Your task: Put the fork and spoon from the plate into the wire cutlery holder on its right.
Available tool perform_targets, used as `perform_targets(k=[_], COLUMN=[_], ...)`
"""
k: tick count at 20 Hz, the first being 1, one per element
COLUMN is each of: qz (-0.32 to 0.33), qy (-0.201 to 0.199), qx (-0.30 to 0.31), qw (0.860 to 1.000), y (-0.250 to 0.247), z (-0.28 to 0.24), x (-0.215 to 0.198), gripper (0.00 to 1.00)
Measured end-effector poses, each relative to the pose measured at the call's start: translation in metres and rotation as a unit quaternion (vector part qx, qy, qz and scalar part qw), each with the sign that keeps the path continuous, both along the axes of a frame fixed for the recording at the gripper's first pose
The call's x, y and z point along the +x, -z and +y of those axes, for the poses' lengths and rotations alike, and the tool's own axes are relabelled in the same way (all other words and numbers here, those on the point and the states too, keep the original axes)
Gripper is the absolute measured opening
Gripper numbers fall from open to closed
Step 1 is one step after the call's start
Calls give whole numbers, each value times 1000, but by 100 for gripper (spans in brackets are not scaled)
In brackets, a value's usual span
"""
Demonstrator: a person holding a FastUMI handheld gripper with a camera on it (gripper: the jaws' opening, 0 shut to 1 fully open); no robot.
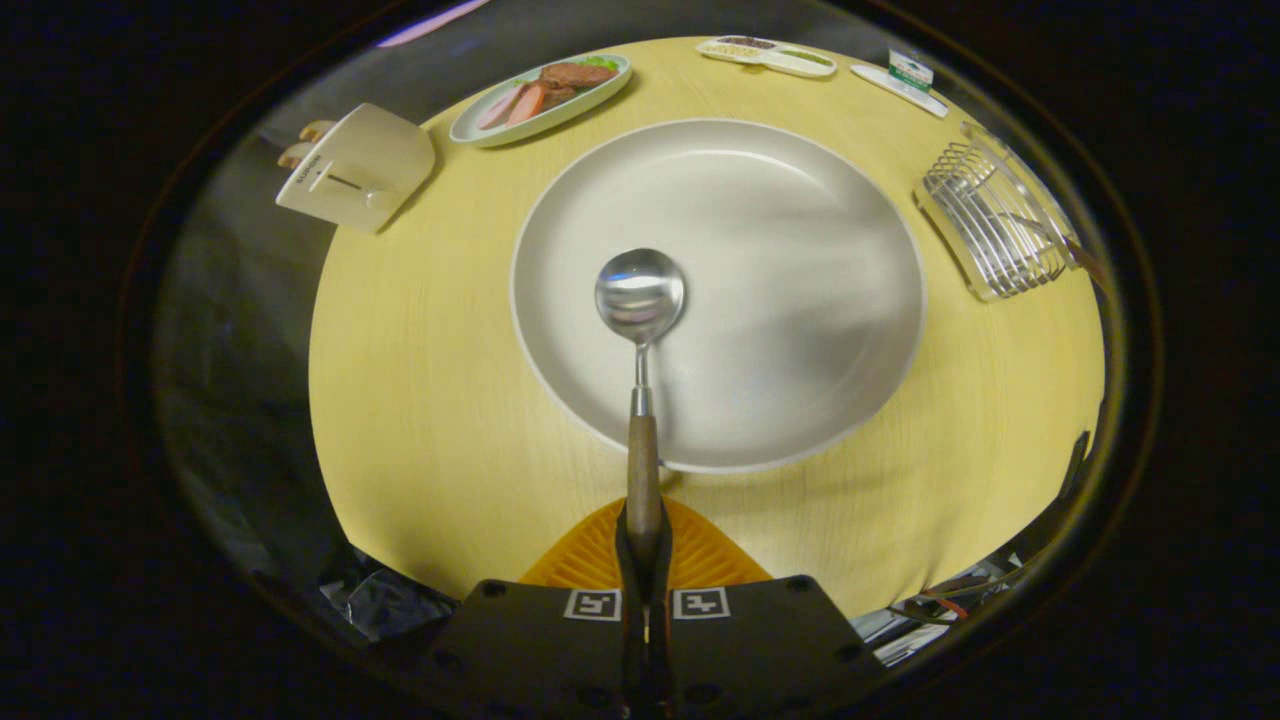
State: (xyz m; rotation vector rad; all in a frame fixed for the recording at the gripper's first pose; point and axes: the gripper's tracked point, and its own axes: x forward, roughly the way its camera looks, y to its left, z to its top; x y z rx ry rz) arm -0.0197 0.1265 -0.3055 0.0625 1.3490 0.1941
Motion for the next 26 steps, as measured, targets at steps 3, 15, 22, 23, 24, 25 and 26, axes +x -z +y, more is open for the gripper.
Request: perform_targets(k=[3,15,22,23,24,25,26], qz=[-5,-39,-50,-46,-40,-32,-25], qy=[-5,-12,15,13,10,4,-4], qx=[12,6,-33,-46,-59,-71,-81], qw=[1000,999,998,998,997,997,996], y=[-16,-142,-185,-184,-181,-177,-172], z=[1,-70,-167,-183,-199,-212,-223], x=[-4,-8,39,45,50,56,61], gripper=[5,5,5,5,5,5,5])
